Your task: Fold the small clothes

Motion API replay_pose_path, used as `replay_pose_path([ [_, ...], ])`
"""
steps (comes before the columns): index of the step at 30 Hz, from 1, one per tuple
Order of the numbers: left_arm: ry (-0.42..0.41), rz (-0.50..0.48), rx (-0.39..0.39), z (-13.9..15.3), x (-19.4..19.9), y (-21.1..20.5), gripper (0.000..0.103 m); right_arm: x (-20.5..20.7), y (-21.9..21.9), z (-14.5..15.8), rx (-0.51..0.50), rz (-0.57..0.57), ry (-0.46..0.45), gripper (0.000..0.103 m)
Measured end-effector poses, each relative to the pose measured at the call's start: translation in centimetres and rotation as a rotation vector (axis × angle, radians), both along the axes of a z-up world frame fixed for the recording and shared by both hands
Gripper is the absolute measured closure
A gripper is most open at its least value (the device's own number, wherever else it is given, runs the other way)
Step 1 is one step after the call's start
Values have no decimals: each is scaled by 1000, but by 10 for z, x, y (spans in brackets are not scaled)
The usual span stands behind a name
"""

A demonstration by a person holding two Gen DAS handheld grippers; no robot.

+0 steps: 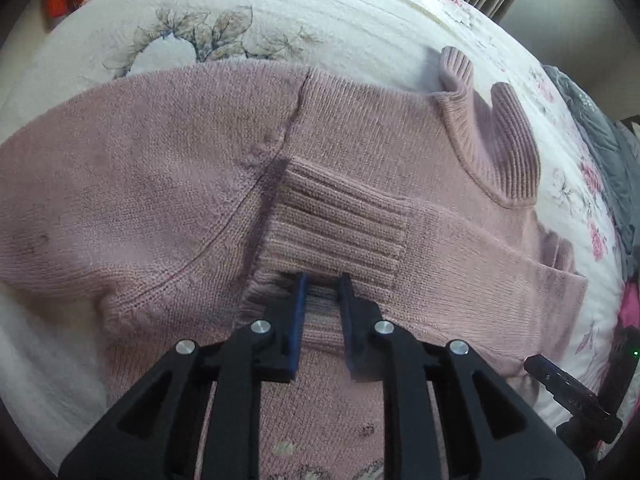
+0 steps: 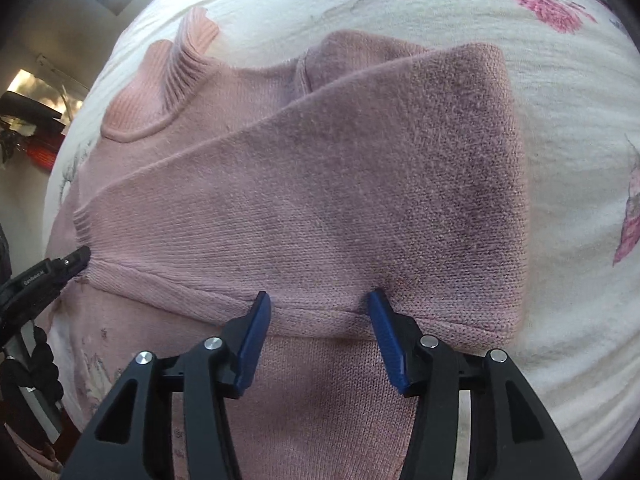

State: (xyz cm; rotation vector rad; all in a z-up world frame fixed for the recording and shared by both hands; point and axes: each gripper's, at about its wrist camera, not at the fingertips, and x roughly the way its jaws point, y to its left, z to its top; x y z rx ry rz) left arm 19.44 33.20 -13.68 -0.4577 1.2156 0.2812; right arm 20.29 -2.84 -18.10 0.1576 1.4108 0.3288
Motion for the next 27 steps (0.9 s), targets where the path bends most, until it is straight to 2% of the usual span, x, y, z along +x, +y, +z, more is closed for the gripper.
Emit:
replay_pose_path([
  [2,-3,-17,3,2,0,0,86,1,6,1,-24,12,3,46],
  [5,-24,-7,-43,18,-11,12,83,-2,18,18,-44,38,-21,46],
  [7,-46,16,-38,33,-30,28,61,-11,29,36,-4,49,-50,46],
  [10,-62,79,-9,49,-75,64,53,-30,57,56,49,99,-76,46],
  [12,-39,145,5,53,-110,98,44,-42,83,63,72,149,-79,42],
  [16,9,316,21,48,-176,174,44,-72,140,66,99,251,-65,39],
  [18,10,418,-3,44,-206,212,44,-90,163,63,103,301,-51,39],
  [21,-48,561,-61,44,-239,265,44,-112,194,57,108,353,-27,39],
  [27,-157,751,-169,35,-273,341,45,-142,240,51,85,414,-16,39],
])
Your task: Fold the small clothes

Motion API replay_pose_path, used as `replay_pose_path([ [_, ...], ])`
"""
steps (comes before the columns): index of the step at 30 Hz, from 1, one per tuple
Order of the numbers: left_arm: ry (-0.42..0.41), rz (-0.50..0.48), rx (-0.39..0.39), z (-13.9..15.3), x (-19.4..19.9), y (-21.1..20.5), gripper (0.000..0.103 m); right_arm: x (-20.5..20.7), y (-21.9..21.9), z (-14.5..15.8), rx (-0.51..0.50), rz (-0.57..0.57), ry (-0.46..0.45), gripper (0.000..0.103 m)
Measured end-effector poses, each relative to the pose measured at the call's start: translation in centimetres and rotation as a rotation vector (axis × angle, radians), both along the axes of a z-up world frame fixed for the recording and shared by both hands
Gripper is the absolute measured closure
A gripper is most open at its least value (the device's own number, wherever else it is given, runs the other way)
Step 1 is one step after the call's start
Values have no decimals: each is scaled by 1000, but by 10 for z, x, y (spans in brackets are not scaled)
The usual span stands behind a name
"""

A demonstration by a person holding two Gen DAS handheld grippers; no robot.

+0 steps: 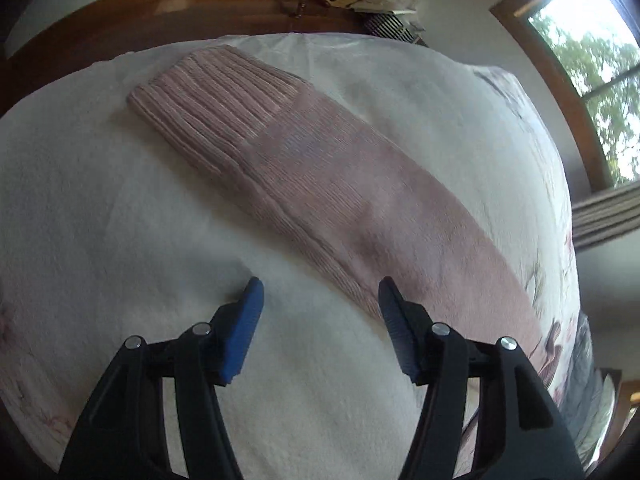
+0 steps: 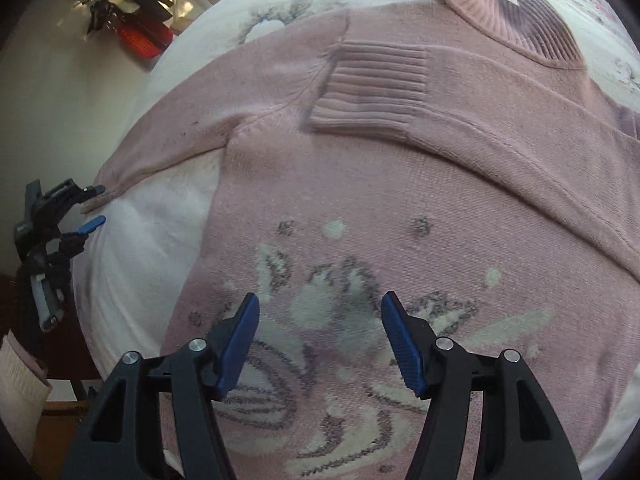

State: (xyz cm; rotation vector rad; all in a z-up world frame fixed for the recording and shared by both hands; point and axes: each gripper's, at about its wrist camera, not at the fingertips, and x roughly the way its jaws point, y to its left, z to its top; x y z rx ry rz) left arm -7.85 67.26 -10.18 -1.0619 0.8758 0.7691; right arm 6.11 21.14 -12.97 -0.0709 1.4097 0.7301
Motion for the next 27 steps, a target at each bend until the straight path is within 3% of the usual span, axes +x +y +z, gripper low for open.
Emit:
replay_pose_path([
  [6,-90,91,-41,-11,-12,40,48,-8,17,-3,-38,-2,-7,39],
  [15,-118,141,-19,-3,-8,65,50,-3,36,-14,-88,-11,-8,39],
  [17,-107,142,-4,0,-6,68,62,-3,37,-15,-91,-9,-9,39],
  [19,-91,133,14,4,-10,73,97,-3,36,-14,-89,-11,-10,39],
  [24,-128,114,37,20,-17,67,97,-3,14,-12,-79,-16,-7,39],
  [27,-165,43,89,43,-2,48,97,-3,3,-9,-79,-27,-17,39],
])
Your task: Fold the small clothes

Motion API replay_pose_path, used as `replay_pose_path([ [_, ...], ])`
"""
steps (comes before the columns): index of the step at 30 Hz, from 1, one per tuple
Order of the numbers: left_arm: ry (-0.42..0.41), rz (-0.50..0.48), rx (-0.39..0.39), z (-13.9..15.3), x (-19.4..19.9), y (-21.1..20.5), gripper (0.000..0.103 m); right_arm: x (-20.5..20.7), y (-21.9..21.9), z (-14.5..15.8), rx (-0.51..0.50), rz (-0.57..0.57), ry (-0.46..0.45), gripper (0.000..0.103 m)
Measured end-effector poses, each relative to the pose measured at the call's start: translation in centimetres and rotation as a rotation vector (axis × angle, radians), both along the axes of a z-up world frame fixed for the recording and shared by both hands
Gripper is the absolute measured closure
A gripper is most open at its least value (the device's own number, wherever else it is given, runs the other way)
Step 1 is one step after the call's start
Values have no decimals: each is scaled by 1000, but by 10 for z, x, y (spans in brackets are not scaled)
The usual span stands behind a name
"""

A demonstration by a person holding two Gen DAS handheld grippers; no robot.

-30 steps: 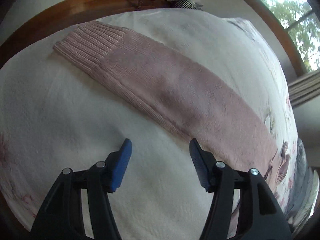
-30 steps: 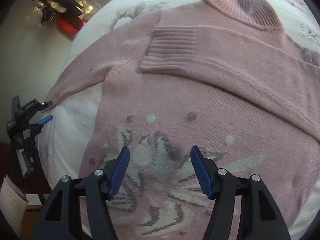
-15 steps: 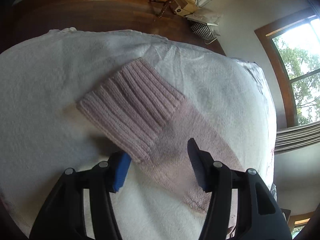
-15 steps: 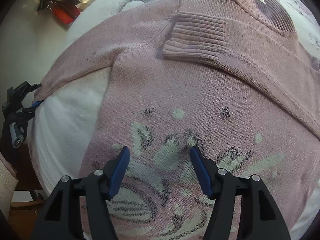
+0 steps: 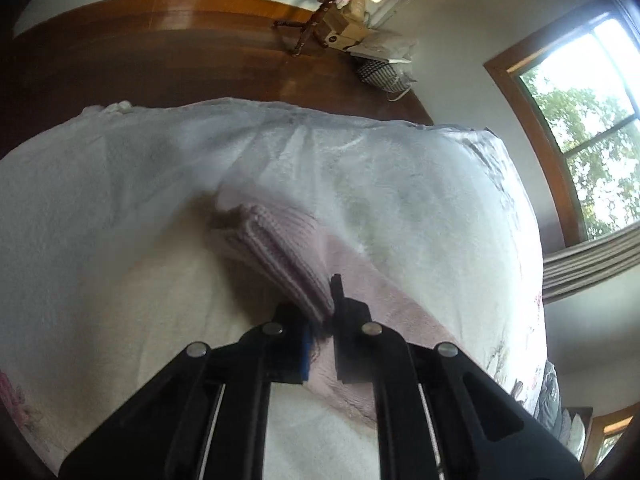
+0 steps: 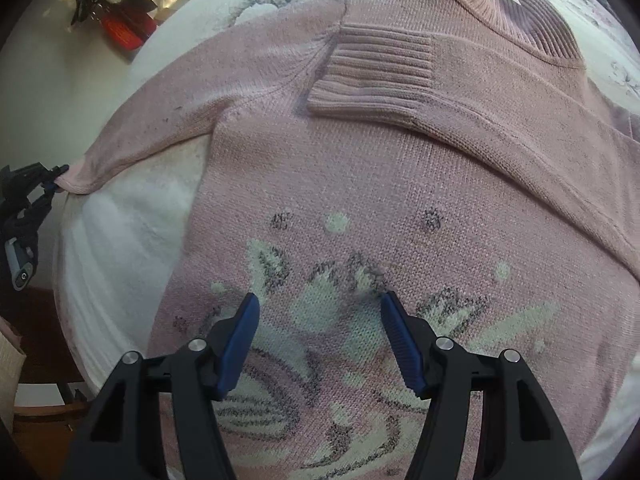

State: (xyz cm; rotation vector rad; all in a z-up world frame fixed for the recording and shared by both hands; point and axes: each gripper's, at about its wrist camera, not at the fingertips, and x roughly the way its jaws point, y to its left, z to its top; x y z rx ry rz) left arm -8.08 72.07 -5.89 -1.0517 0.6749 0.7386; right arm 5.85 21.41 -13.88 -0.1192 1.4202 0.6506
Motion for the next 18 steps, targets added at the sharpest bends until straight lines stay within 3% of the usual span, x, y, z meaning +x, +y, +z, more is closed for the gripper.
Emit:
replay_pose_path([
  [8,-83,-340,115,54,95,-104,97,5,-50,8,4,-81,-15,39],
  [13,-127,-533,85,55,152,-183,97,12,-82,14,8,-144,-20,39],
  [18,-141,-640,14,34,193,-246,97,13,-112,9,8,-199,-13,39],
])
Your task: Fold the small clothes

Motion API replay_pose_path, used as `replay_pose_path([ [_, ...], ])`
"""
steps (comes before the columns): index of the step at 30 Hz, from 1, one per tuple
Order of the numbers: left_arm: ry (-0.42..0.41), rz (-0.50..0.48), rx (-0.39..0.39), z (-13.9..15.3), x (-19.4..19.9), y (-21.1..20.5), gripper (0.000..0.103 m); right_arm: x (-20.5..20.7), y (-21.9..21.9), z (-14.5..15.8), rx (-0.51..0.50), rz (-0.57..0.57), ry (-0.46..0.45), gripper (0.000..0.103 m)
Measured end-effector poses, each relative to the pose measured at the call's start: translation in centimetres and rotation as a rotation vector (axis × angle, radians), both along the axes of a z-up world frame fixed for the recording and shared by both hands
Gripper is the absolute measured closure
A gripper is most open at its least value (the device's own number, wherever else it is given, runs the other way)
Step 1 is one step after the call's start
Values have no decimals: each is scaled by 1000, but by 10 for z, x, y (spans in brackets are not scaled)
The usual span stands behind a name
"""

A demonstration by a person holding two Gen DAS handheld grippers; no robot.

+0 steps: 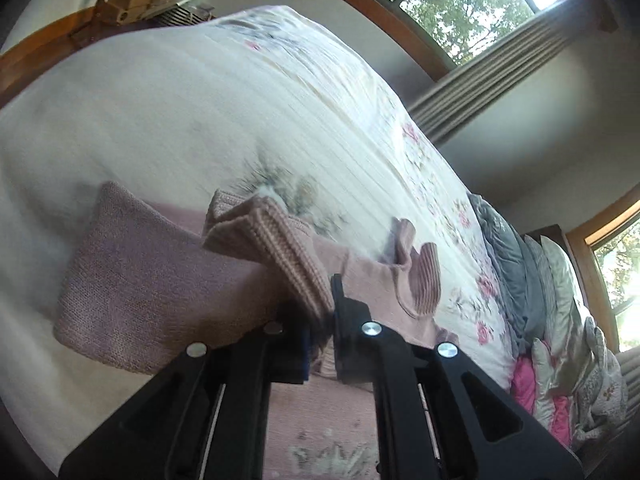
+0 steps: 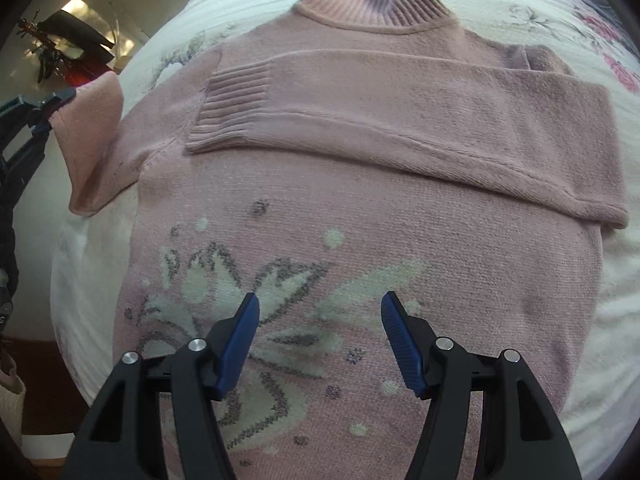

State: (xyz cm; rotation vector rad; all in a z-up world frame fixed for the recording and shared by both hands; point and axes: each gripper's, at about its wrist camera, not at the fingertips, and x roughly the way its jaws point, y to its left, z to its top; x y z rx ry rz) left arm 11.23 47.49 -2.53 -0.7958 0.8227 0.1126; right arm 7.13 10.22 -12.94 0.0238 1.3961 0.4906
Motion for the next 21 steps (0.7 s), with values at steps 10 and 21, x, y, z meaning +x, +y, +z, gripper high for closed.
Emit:
replay_pose_path([
  [10,174,-97,-17,-81,25,-64,96,5,-41,-5,0,-64,13,39],
  [21,206,-165,-122,-96,-25,-47,90,21,-28,-1,26,-56,16,39],
])
